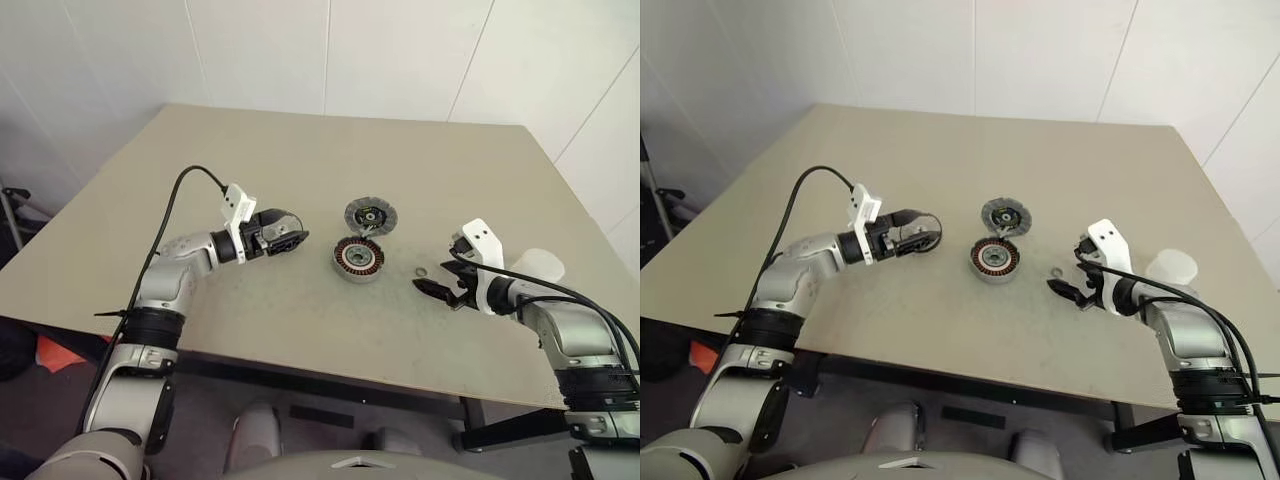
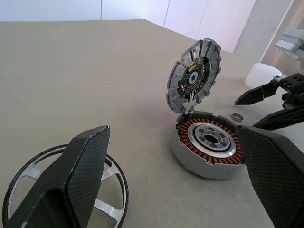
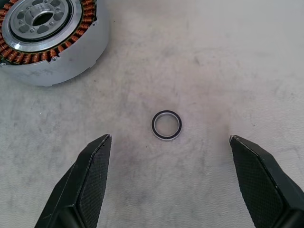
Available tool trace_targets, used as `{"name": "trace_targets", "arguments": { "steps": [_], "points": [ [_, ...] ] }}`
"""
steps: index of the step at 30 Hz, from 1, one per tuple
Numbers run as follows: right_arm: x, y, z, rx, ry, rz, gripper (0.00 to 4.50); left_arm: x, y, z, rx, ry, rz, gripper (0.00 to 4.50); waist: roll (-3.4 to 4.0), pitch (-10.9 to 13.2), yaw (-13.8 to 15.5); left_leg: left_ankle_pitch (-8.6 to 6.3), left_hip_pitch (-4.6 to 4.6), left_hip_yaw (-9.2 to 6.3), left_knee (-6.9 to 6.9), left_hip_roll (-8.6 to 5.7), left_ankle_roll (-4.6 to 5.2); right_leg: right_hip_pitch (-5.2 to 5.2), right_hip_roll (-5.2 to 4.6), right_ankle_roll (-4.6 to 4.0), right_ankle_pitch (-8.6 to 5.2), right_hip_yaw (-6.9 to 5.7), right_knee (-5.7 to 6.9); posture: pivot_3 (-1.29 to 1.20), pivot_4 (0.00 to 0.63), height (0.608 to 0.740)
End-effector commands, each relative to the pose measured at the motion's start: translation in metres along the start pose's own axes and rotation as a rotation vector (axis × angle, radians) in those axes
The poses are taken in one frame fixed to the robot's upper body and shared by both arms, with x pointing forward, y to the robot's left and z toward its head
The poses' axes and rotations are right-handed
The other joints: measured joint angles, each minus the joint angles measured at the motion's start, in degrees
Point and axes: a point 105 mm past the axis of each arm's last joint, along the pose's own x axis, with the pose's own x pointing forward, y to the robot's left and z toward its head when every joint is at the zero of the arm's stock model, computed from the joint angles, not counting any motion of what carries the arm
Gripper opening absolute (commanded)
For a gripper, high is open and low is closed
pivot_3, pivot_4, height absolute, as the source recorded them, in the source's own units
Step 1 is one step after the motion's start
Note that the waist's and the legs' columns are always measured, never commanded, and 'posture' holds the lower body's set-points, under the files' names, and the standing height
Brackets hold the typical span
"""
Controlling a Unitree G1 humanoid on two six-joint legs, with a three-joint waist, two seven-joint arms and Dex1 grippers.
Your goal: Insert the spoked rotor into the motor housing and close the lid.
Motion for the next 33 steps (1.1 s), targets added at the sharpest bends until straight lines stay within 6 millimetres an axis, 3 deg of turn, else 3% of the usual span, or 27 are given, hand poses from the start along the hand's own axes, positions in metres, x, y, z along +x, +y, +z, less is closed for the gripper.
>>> {"name": "trace_targets", "arguments": {
  "steps": [1,13,16,23,29,33],
  "points": [
    [0.002,0.001,0.009,-0.058,-0.029,-0.01,4.47,0.001,-0.004,0.016,0.051,-0.045,-0.006,4.5,0.0,0.0,-0.02,0.0,0.01,0.0,0.0,0.0,0.0,0.01,0.0,0.0,0.0,0.0,0.01,0.0,0.0,0.74],
    [0.018,-0.01,0.001,-0.091,-0.02,-0.071,4.47,0.002,-0.007,0.02,0.066,-0.049,-0.007,4.5,-0.02,-0.01,-0.34,0.0,0.13,0.0,0.04,-0.01,-0.01,0.13,-0.01,-0.01,0.0,0.01,0.03,0.0,0.0,0.74],
    [0.021,-0.01,-0.003,-0.101,-0.011,-0.071,3.88,0.002,-0.006,0.02,0.07,-0.05,-0.001,4.5,-0.02,-0.01,-0.46,0.0,0.23,0.0,0.04,-0.02,-0.01,0.2,-0.01,-0.01,0.0,0.01,0.03,0.0,0.0,0.74],
    [0.023,-0.011,-0.023,-0.077,0.032,-0.062,1.63,0.002,-0.003,0.021,0.075,-0.051,0.011,4.5,-0.06,-0.03,-0.79,0.0,0.42,0.0,0.02,-0.06,-0.01,0.37,-0.04,0.01,0.0,0.02,0.0,0.0,0.0,0.74],
    [0.025,-0.011,-0.023,-0.051,0.029,-0.056,1.63,0.003,-0.005,0.022,0.089,-0.047,0.004,4.5,-0.14,-0.08,-0.79,0.0,0.46,-0.01,0.01,-0.16,-0.01,0.5,-0.11,0.12,-0.07,0.03,-0.1,0.0,0.0,0.74],
    [0.025,-0.012,-0.019,-0.02,0.01,-0.072,0.74,0.004,-0.006,0.025,0.091,-0.054,-0.003,4.5,-0.24,-0.14,-0.8,0.0,0.47,-0.01,-0.01,-0.15,0.0,0.5,-0.11,0.17,-0.1,0.03,-0.12,0.0,0.0,0.74]
  ]
}}
